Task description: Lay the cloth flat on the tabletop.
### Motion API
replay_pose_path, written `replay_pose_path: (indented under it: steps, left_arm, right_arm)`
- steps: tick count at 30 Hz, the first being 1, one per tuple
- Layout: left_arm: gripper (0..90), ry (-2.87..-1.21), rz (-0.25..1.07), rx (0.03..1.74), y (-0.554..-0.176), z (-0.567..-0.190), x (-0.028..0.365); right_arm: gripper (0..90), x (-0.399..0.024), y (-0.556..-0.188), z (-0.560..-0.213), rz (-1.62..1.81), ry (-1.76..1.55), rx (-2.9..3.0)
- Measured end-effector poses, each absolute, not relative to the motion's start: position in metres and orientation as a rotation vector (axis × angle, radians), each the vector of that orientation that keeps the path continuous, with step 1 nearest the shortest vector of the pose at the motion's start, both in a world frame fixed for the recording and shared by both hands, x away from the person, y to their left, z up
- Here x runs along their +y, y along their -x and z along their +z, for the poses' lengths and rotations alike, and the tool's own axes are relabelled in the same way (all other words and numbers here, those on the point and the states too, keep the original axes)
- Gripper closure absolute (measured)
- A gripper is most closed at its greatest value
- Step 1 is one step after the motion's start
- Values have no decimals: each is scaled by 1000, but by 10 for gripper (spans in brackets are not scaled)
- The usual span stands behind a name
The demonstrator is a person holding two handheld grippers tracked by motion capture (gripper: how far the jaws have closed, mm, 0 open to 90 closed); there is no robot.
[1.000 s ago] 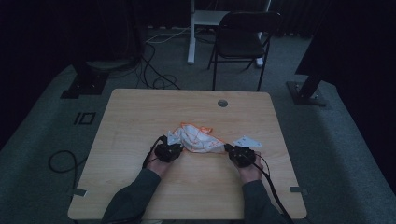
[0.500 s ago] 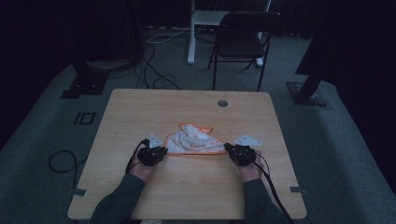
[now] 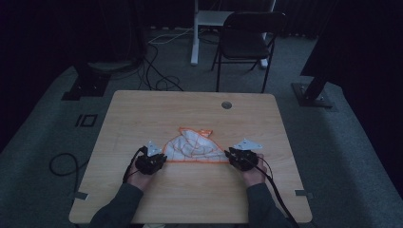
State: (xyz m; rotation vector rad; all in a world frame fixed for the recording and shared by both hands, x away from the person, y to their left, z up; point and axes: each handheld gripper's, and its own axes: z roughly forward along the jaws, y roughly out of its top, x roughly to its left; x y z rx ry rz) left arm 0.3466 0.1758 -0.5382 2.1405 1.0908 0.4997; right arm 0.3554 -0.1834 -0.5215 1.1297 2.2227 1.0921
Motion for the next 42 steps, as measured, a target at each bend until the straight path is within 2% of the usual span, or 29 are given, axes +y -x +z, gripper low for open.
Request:
replay_pose_path:
  steps: [7,13,16,20,23,33,42]
  left_arm:
    - [797,-2140,486,1092,-341,-538,177]
    - [798,-2142,470,1098,-331,-537,180]
    - [798,-2154,459,1098,-327,-536,180]
    - [747,-2134,466,1098,-331,-534,181]
    - [743,-2125,474,1094,-339,-532,178]
    - [757,-2137,479,1087,-353,-538,172]
    - [781,-2132,484,1101,-342,-538,174]
  right_arm:
    - [858,-179,-368,-538,1012,-1180,2300]
    - [872,-178,-360,-538,974,-1202,2332]
    - [861,-177,-355,-535,961,-1193,2352]
    - [744,-177,-358,-530,1044,-1159,2319]
    - [718,-175,-364,-525,1073,-1136,2280]
    - [707,-158,-392,-539,972,-1131,2321]
    - [747,-164,-378,-536,865,-1143,2316]
